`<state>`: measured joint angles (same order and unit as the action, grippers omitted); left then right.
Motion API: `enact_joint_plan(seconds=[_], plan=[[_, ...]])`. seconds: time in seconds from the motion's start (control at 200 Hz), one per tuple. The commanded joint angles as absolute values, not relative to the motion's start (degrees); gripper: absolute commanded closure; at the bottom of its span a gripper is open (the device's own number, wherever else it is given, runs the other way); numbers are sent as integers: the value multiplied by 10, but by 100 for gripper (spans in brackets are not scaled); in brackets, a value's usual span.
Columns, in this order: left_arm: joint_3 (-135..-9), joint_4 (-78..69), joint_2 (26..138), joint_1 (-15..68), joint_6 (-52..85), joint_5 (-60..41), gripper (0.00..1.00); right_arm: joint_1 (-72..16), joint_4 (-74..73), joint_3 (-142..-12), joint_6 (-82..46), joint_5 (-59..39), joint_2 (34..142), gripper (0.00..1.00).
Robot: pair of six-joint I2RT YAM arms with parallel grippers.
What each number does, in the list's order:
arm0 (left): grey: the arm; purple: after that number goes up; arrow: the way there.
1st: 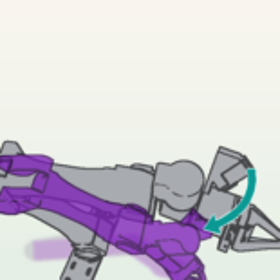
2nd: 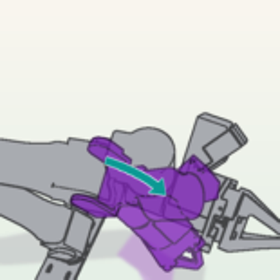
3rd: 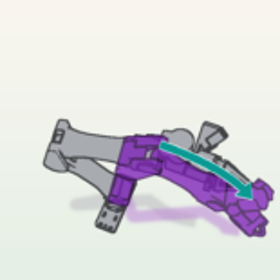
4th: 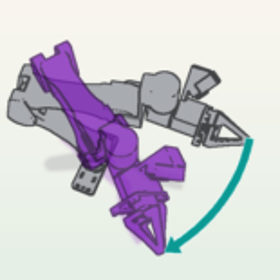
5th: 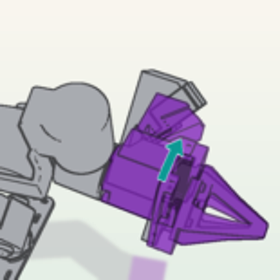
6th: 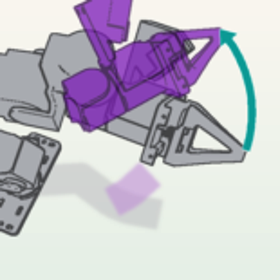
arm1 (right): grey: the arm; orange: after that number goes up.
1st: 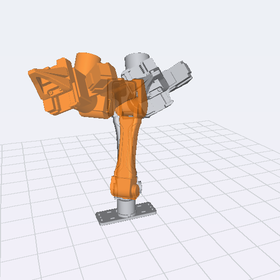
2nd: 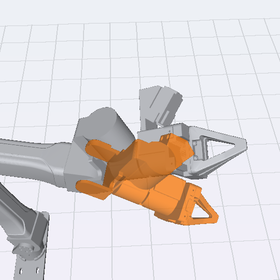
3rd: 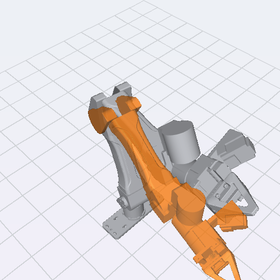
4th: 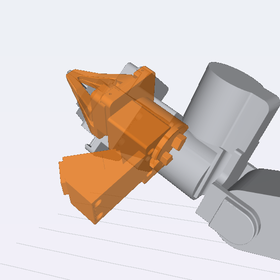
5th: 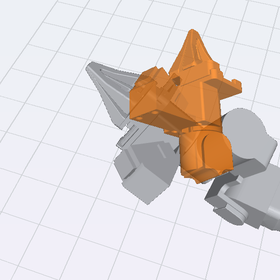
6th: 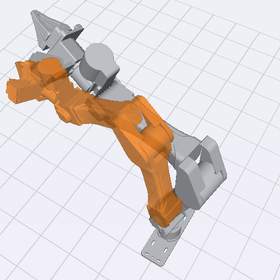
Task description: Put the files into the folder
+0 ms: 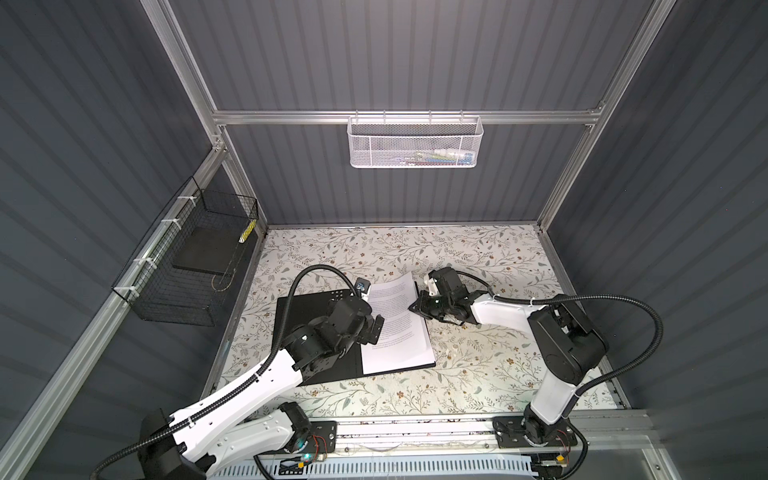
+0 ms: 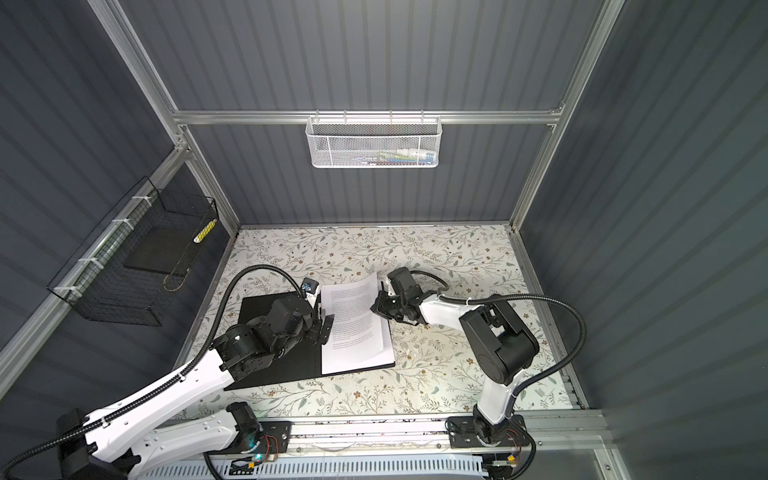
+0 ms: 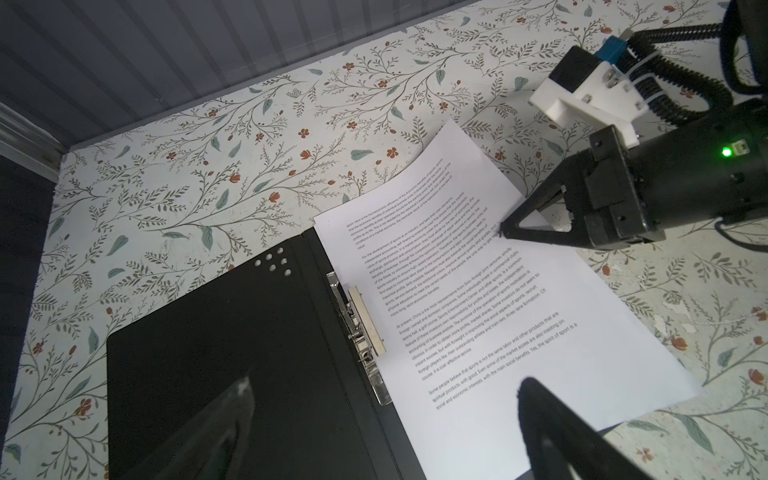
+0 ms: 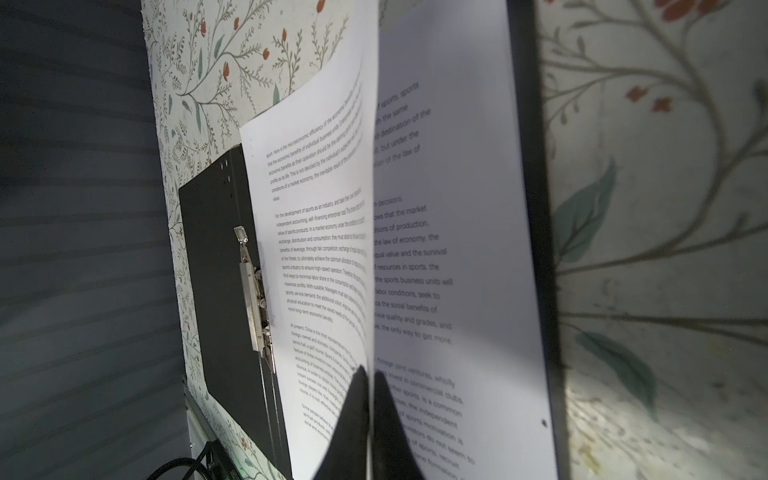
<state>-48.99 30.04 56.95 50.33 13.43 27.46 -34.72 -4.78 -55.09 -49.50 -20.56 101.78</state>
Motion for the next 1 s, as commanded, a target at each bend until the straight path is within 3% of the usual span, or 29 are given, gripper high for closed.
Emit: enact_joint_plan(seconds=[0.0,0.75,0.995], plan=[[-493,311,577,506,144,277,0,-351,-51,-544,-492,-208,1023,93],[-494,312,588,506,154,277,0,-352,-63,-530,-495,-214,1023,91],[-499,314,597,506,159,276,0,-353,-65,-528,-496,-214,1022,81]])
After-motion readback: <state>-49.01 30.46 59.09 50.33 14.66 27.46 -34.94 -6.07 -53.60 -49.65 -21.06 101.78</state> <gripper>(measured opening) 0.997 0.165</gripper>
